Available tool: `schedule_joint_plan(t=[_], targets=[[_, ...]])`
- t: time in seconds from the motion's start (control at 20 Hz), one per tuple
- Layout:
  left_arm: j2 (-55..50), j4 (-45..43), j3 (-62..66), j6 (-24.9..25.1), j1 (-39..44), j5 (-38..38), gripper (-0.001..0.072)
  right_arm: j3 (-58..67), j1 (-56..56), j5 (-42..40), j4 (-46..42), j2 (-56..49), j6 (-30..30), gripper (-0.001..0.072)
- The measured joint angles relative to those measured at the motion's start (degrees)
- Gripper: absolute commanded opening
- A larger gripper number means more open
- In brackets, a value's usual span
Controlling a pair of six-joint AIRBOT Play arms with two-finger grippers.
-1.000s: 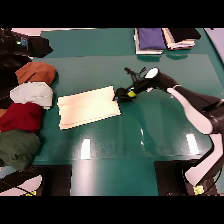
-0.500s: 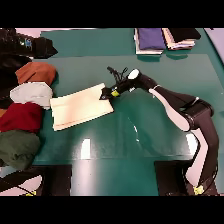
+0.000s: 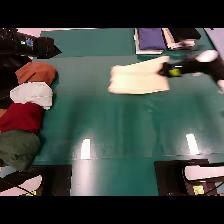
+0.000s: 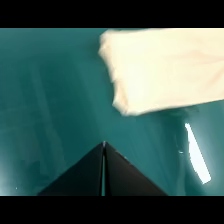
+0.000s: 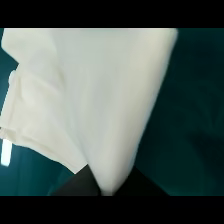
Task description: Fold the shirts.
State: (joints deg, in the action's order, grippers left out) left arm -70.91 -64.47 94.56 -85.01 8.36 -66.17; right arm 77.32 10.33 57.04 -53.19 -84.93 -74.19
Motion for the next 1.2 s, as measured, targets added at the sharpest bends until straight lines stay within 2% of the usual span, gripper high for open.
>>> schedule_joint_plan(t=[0.35,0.5,0.65,0.7,0.75,0.8,1.0,1.2], targets=[[-0.04,1.57,0.00,-0.17,0.00,1.11,0.0022,-13.51,33.57,-2.54,-3.43,15.41,-1.36,0.0014],[-0.04,1.90,0.00,-0.20,0.00,1.33,0.0022,-19.17,41.70,-3.43,-3.85,19.21,-1.64,0.0014],[-0.04,2.03,0.00,-0.17,0.00,1.40,0.0022,-23.80,44.98,-3.74,-6.16,21.77,-1.77,0.0020],[-0.04,2.05,0.00,-0.17,0.00,1.38,0.0022,-24.72,45.07,-3.69,-7.85,22.40,-1.77,0.0155],[-0.04,2.05,0.00,-0.15,0.00,1.25,0.0022,-25.20,45.03,-3.28,-10.38,22.97,-1.77,0.0413],[-0.04,2.05,-0.02,-0.13,0.00,1.07,0.0022,-25.16,44.89,-2.89,-13.38,23.28,-1.77,0.0553],[-0.04,2.10,0.00,0.52,0.00,0.26,0.0022,-20.06,45.29,0.55,-22.97,23.93,-1.81,0.0553],[-0.04,2.12,0.00,0.92,0.00,-0.81,0.0023,-12.11,42.66,5.46,-22.27,24.44,-1.95,0.0552]])
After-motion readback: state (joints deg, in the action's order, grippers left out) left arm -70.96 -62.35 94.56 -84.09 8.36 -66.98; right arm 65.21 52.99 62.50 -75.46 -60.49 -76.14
